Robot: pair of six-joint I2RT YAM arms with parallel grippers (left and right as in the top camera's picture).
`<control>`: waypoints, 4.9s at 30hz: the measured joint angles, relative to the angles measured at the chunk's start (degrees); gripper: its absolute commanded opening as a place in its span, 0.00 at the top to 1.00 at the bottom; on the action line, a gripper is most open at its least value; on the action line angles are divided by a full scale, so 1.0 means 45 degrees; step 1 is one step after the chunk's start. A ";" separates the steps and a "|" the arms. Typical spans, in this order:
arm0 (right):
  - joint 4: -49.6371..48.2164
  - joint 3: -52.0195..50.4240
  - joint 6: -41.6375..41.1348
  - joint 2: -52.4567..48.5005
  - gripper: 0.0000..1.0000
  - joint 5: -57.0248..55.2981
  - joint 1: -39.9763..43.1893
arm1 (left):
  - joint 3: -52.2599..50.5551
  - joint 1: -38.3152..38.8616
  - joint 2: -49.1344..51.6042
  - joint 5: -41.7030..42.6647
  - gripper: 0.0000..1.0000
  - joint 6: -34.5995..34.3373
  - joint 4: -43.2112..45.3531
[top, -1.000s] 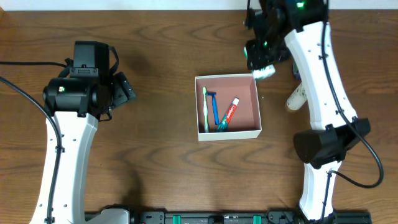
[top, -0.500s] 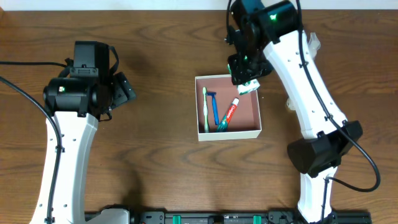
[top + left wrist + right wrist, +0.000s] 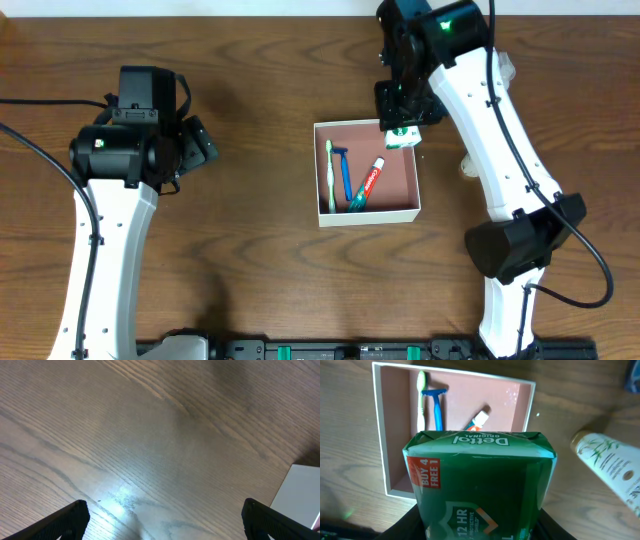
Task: Pack container
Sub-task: 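Lift the soap box and carry it left over the box, then lower the soap box into the box beside the razor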
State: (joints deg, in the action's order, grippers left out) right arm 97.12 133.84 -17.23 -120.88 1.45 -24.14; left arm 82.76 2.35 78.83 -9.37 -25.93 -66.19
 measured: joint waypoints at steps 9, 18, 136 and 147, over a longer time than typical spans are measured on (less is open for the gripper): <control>-0.0408 -0.2244 -0.1365 0.0024 0.61 -0.0617 -0.0311 | 0.0000 0.0000 0.0000 -0.0005 0.02 0.0000 0.0000; -0.1166 -0.3303 -0.1778 0.0024 0.61 -0.0860 -0.1350 | 0.0000 0.0000 0.0000 -0.0005 0.02 -0.0005 0.0000; -0.9734 -0.9418 -0.1763 0.0024 0.49 -0.0223 -0.0962 | 0.0000 0.0000 0.0000 -0.0005 0.02 0.0000 0.0000; -1.0098 -0.9850 -0.1758 0.0024 0.43 -0.0155 -0.0962 | 0.0000 0.0000 0.0000 -0.0005 0.02 0.0000 0.0000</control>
State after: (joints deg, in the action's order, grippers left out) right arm 51.68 89.52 -25.15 -120.77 0.75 -28.47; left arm 82.76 2.35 78.83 -9.39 -25.93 -66.19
